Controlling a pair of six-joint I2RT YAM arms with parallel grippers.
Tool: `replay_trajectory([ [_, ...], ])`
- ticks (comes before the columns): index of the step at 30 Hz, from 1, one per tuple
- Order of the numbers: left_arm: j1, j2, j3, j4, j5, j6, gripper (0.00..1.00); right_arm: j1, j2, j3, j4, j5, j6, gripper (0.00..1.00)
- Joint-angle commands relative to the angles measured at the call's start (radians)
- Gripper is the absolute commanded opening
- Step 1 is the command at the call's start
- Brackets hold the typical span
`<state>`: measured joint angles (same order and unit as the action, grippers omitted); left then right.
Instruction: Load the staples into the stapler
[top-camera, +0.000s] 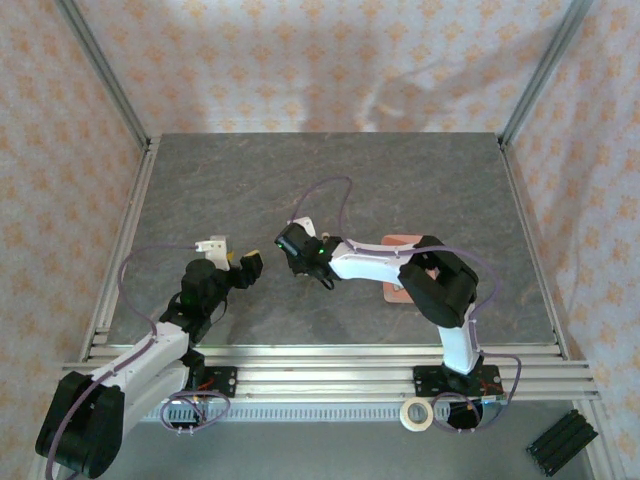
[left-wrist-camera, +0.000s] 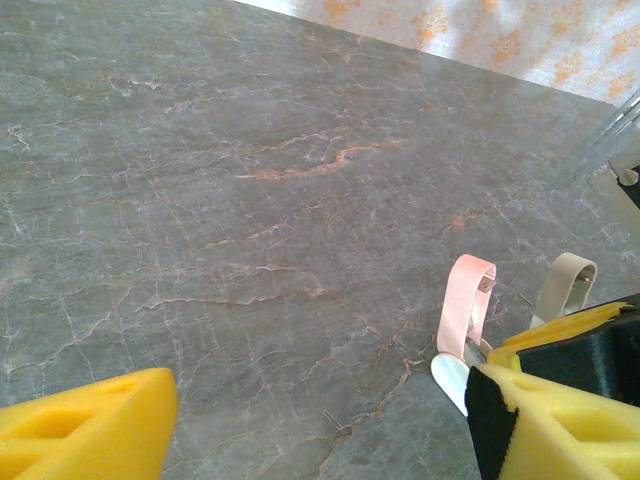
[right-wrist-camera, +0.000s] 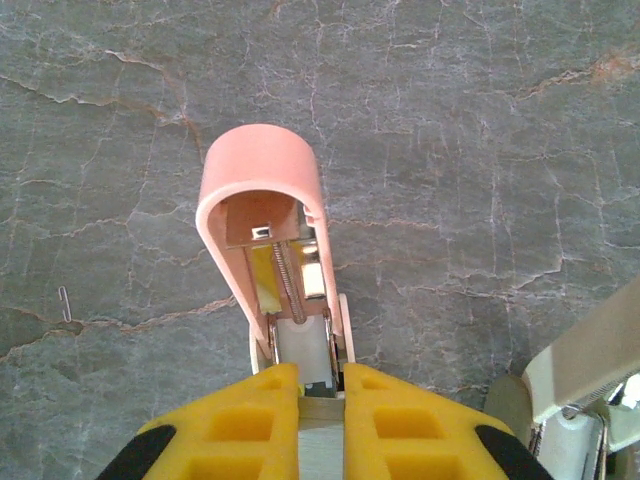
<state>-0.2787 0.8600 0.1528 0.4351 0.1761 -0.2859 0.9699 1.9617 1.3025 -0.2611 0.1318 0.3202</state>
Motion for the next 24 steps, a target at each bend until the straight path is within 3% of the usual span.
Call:
replay_trajectory([
  [1, 0.009, -0.001, -0.005, 0.018, 0.001, 0.018, 0.76, 0.001, 0.010, 0.017, -0.013, 0.019, 0.008, 0.14],
  [24, 0.009, -0.005, -0.007, 0.011, 0.004, 0.020, 0.76, 0.001, 0.021, 0.001, -0.035, -0.004, 0.043, 0.14],
])
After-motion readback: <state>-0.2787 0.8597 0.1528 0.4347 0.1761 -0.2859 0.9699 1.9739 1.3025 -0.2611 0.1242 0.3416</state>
